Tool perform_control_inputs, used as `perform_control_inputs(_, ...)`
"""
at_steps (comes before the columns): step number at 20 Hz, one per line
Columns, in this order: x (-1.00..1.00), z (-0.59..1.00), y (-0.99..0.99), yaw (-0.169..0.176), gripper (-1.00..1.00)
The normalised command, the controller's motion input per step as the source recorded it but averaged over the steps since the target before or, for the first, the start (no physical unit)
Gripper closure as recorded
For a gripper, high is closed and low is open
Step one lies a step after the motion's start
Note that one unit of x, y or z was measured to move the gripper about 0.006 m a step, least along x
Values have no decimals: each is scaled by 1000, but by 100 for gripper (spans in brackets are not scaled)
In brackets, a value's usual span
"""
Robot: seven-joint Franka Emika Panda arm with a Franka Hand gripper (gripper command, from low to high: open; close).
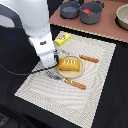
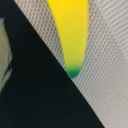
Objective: Interact with the objects in diverse but meaningful ways.
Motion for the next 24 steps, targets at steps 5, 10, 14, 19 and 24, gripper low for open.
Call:
perform_control_inputs(5,91,810,658,73,-100)
perform_control_inputs(10,349,369,687,91,-100)
perform_control_inputs(14,486,26,626,95,-100)
perform_control_inputs(19,353,-165,479,89,-100)
perform_control_inputs(24,333,-309,330,66,-100)
